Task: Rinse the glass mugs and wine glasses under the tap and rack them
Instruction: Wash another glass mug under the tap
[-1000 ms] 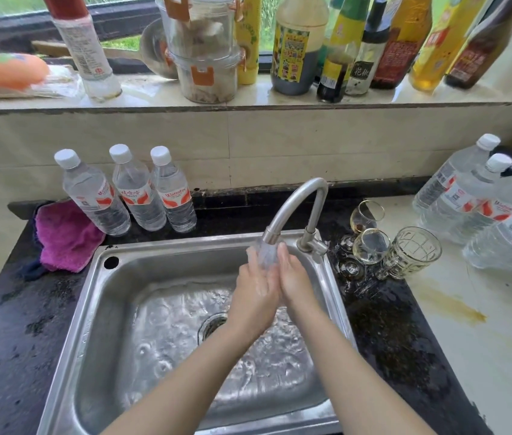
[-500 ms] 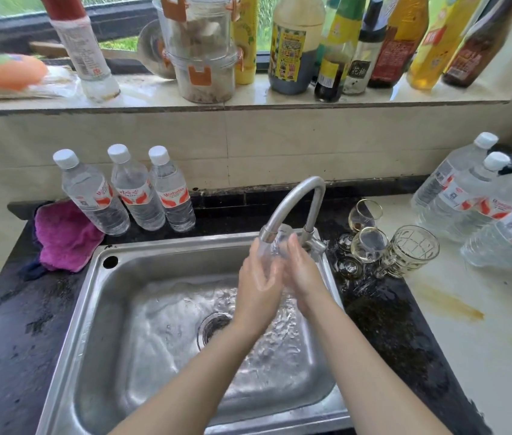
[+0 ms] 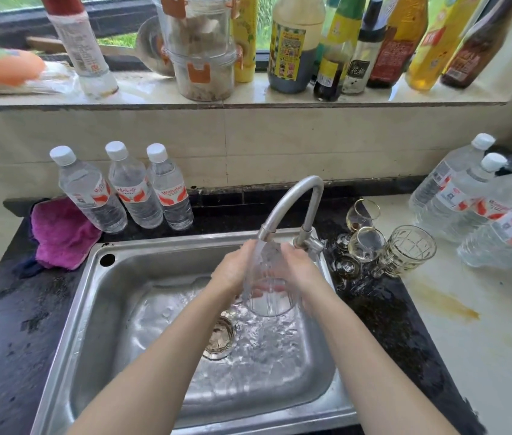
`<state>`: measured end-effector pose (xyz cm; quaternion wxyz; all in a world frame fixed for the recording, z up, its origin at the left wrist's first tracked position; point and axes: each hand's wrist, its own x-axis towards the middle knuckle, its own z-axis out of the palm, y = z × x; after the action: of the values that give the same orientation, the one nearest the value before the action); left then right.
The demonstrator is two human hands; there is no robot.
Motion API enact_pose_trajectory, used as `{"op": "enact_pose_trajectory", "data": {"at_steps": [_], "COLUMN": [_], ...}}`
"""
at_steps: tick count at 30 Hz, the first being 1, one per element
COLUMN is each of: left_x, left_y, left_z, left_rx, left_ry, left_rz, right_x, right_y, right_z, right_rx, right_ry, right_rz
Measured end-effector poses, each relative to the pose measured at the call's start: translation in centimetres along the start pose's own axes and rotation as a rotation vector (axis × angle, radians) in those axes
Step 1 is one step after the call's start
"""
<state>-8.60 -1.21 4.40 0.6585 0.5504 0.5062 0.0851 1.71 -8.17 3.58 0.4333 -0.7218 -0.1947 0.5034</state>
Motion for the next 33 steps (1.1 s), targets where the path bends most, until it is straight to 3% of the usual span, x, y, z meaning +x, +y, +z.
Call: {"op": "enact_pose_trajectory", "data": {"at_steps": [4,6,8,11,14,16,18,22,25,28,31,33], "left_x": [0.7,0.6,-0.6,-1.8,-0.7,-0.5,-0.8,-1.6,-1.0,-0.8,-0.7,-0.8], "left_y": [0.2,0.2,-0.3,-1.3,-2.9,-3.4,-3.1,-1.5,-0.8,-0.8,-1.8,-2.3], "left_z": [0.3,0.4,0.4,0.2,-0.1,-0.3,-0.4,1.1,2.0,1.8,2.0,2.2], "left_rx": [0.537,0.489,0.131,-0.671,-0.959,-0.964,-0.919,-0.763,-0.712,-0.620,-0.472,-0.379], "left_ry": [0.077,0.127,0.135,-0.078,-0.198,-0.263,-0.285,-0.119,-0.035,-0.037,-0.044,-0.050], "left_rz": [0.043,0.109,0.176,0.060,-0.159,-0.232,-0.192,-0.067,-0.004,-0.031,0.015,0.078], "right_x": [-1.3,-0.8,-0.1,0.3,-0.3,-0.6,-0.3,0.2,-1.4,-2.0,-1.2,-1.1], "right_y": [-0.4,0.1,0.1,0.6,1.3,1.6,1.0,-1.2,-1.6,-0.3,0.4,0.1], "right_z": [0.1,0.1,-0.1,-0.3,0.3,0.6,0.4,0.9,2.7,2.7,1.5,0.9], "right_rx": [-0.278,-0.126,0.032,0.266,0.192,0.124,-0.033,-0.623,-0.811,-0.740,-0.513,-0.332], "right_ry": [-0.122,-0.100,-0.087,-0.162,-0.175,-0.133,-0.053,0.114,0.306,0.239,0.060,0.049], "right_rz": [0.021,-0.069,-0.131,-0.167,-0.267,-0.292,-0.269,-0.170,-0.202,-0.185,-0.101,-0.152]}}
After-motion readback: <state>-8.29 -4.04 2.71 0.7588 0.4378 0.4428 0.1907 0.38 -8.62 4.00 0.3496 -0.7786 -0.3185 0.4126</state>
